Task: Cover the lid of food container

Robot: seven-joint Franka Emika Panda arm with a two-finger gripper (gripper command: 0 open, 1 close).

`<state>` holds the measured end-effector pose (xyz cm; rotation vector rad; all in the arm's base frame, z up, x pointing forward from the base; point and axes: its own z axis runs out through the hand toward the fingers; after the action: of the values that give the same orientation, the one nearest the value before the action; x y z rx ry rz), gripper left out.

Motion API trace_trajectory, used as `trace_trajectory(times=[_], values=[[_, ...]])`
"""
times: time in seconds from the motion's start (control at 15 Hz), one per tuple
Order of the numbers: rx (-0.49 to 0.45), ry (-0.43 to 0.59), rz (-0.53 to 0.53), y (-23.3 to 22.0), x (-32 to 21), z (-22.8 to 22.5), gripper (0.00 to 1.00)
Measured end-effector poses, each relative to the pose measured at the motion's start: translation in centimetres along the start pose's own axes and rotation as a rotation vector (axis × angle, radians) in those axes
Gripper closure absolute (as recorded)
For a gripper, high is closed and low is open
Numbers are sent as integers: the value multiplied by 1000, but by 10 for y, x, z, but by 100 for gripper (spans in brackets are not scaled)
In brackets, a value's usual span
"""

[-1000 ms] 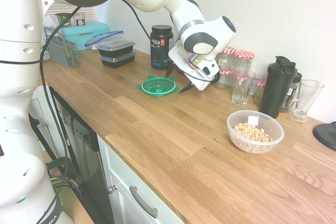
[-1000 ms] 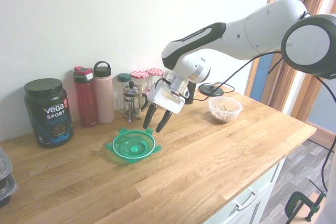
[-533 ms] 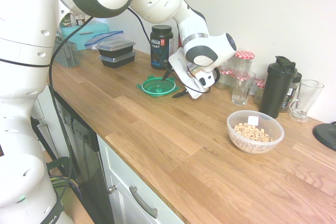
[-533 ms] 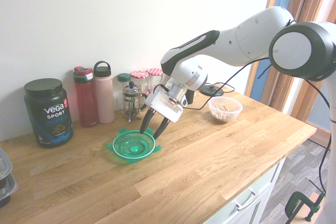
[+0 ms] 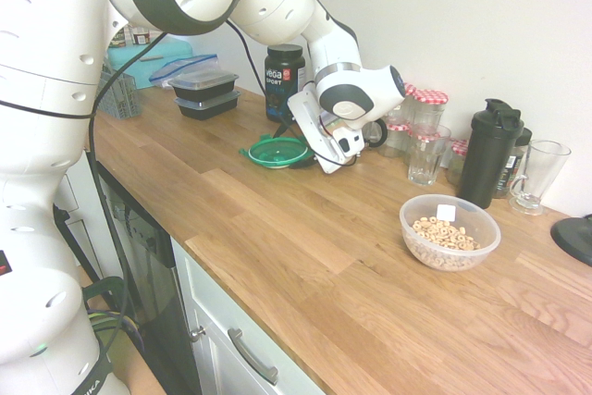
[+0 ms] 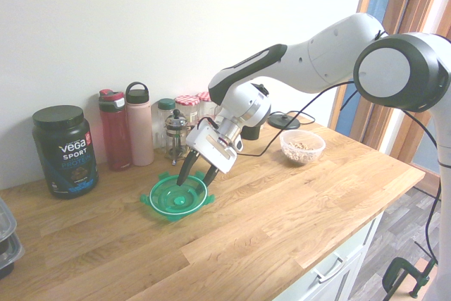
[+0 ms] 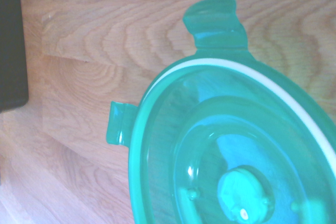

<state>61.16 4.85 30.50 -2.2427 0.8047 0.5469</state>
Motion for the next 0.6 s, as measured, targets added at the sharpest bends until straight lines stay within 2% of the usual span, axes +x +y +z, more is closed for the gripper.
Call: trace_trajectory(times=[0.6], values=[[-2, -1, 2, 4, 4, 2, 100]])
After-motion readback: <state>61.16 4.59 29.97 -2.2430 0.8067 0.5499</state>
